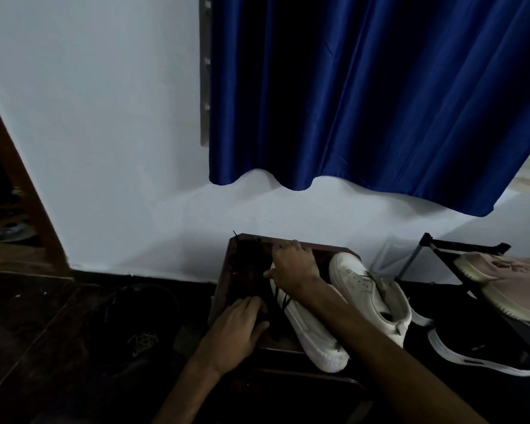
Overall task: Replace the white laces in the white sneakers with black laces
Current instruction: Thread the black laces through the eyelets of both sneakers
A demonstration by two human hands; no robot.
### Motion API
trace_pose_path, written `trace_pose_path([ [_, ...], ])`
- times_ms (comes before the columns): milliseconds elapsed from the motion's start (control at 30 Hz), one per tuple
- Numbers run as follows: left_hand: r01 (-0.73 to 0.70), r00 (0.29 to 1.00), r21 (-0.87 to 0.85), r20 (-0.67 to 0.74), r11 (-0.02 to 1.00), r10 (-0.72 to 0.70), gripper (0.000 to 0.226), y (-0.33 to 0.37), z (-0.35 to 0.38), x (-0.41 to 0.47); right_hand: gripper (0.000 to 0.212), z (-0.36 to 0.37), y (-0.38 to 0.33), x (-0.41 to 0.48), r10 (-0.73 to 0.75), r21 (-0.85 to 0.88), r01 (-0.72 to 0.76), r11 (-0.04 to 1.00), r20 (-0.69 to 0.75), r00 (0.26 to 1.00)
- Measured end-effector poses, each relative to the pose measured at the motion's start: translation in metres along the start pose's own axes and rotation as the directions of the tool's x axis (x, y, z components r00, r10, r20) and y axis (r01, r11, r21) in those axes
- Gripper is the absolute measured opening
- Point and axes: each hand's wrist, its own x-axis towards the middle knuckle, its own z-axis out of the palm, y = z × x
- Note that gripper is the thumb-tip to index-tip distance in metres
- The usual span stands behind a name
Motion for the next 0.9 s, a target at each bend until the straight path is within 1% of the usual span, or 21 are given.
trace_pose_path([
  [67,0.015,0.998,0.016,-0.058,1.0,-0.015,0.026,-0.003,-0.001,0.0,0.041,0.004,-0.003,0.004,-0.012,-0.08,0.012,0.997,0.0,1.0],
  [133,0.022,0.994,0.07,-0.105,0.997,-0.014,0.022,-0.009,0.001,0.0,0.026,0.004,-0.005,0.005,-0.058,-0.12,0.052,0.991,-0.042,0.997],
  [200,0.031,0.993,0.121,-0.115,0.992,-0.017,0.019,-0.017,0.005,0.001,0.02,-0.004,-0.003,0.008,-0.038,-0.062,0.035,0.997,-0.058,0.998],
  [233,0.027,0.992,0.124,-0.123,0.992,-0.011,0.019,-0.019,0.006,0.001,0.019,-0.009,0.002,0.01,0.014,0.058,-0.01,0.998,-0.064,0.998],
  [267,0.031,0.989,0.092,-0.146,0.995,-0.018,0.017,-0.019,0.004,0.001,0.018,-0.015,0.008,0.013,0.089,0.243,-0.071,0.967,-0.065,0.994],
  [300,0.042,0.982,0.038,-0.186,0.998,-0.034,0.016,-0.019,0.003,0.002,0.015,-0.022,0.015,0.016,0.156,0.442,-0.116,0.889,-0.054,0.986],
  [333,0.058,0.968,-0.029,-0.242,0.998,-0.063,0.017,-0.016,-0.001,0.004,0.013,-0.031,0.02,0.017,0.197,0.606,-0.121,0.786,-0.06,0.979],
  [367,0.078,0.946,-0.104,-0.306,0.992,-0.106,0.022,-0.015,-0.005,0.01,0.011,-0.04,0.025,0.017,0.213,0.707,-0.09,0.702,-0.087,0.973],
  [400,0.11,0.917,-0.193,-0.358,0.975,-0.174,0.028,-0.011,-0.011,0.018,0.009,-0.05,0.028,0.015,0.206,0.764,-0.05,0.644,-0.11,0.972],
  [433,0.155,0.887,-0.328,-0.369,0.932,-0.277,0.034,-0.006,-0.021,0.028,0.007,-0.059,0.027,0.012,0.183,0.799,-0.008,0.601,-0.127,0.975],
  [467,0.211,0.863,-0.513,-0.302,0.832,-0.406,0.04,0.002,-0.034,0.041,0.007,-0.067,0.024,0.007,0.155,0.815,0.029,0.579,-0.145,0.977],
  [500,0.279,0.846,-0.697,-0.147,0.661,-0.513,0.046,0.012,-0.05,0.054,0.008,-0.072,0.02,0.004,0.125,0.812,0.067,0.579,-0.17,0.977],
  [533,0.349,0.826,-0.825,0.047,0.444,-0.562,0.052,0.022,-0.066,0.067,0.009,-0.074,0.017,0.001,0.102,0.791,0.096,0.604,-0.196,0.975],
  [567,0.388,0.808,-0.893,0.209,0.23,-0.552,0.056,0.028,-0.081,0.08,0.009,-0.074,0.014,0.0,0.088,0.761,0.114,0.639,-0.22,0.972],
  [600,0.388,0.802,-0.919,0.303,0.064,-0.515,0.059,0.032,-0.097,0.092,0.009,-0.073,0.012,-0.001,0.083,0.726,0.122,0.677,-0.24,0.967],
  [633,0.361,0.807,-0.931,0.34,-0.053,-0.483,0.058,0.033,-0.111,0.103,0.009,-0.071,0.011,-0.001,0.081,0.7,0.126,0.703,-0.255,0.964],
  [700,0.278,0.812,-0.944,0.331,-0.18,-0.48,0.047,0.032,-0.134,0.12,0.01,-0.069,0.01,-0.004,0.066,0.685,0.131,0.717,-0.254,0.965],
  [733,0.231,0.806,-0.949,0.31,-0.213,-0.504,0.039,0.031,-0.142,0.126,0.01,-0.07,0.009,-0.006,0.051,0.688,0.139,0.712,-0.249,0.967],
  [800,0.144,0.792,-0.957,0.264,-0.253,-0.55,0.032,0.031,-0.152,0.134,0.01,-0.069,0.009,-0.01,0.02,0.697,0.164,0.698,-0.248,0.969],
  [833,0.115,0.798,-0.958,0.247,-0.264,-0.549,0.03,0.032,-0.156,0.136,0.01,-0.068,0.01,-0.011,0.011,0.701,0.173,0.692,-0.25,0.968],
  [900,0.097,0.822,-0.966,0.214,-0.239,-0.528,0.029,0.035,-0.161,0.138,0.009,-0.068,0.012,-0.016,-0.002,0.711,0.182,0.679,-0.246,0.969],
])
